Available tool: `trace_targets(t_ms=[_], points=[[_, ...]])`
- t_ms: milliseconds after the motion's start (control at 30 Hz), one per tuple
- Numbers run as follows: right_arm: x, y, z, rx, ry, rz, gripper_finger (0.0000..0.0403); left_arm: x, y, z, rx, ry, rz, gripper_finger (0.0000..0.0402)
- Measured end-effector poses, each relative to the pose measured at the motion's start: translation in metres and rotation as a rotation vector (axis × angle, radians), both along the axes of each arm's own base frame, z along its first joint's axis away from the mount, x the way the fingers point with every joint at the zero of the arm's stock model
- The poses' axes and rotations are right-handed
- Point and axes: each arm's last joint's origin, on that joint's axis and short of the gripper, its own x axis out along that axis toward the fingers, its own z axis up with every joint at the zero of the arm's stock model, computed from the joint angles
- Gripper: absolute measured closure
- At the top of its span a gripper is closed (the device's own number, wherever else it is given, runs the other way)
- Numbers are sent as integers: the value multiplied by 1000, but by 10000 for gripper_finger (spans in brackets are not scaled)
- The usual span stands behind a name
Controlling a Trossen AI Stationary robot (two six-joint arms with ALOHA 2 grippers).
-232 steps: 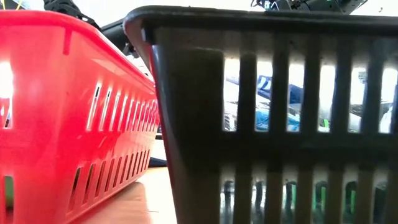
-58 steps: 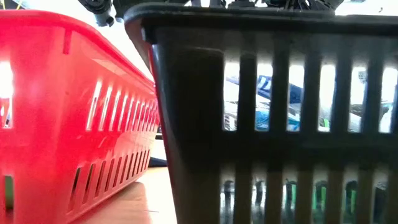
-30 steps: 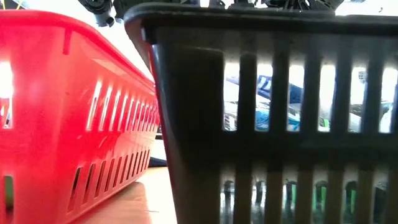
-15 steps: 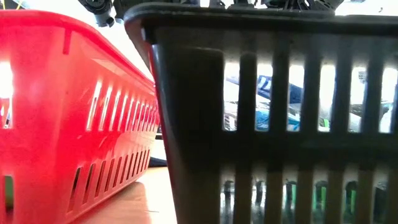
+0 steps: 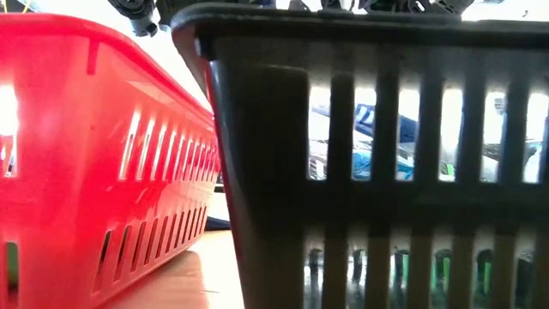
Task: Pick & Place Travel size toiletries
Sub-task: Put the top blue shaving cream into the top black bin
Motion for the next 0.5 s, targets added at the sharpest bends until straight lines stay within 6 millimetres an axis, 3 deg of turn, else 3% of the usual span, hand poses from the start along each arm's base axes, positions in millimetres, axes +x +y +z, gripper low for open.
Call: trace_targets(t_ms=[500], points=[[0,-1,1,-27,-4,102,298,0,0,-1,-10,9,-1,261]])
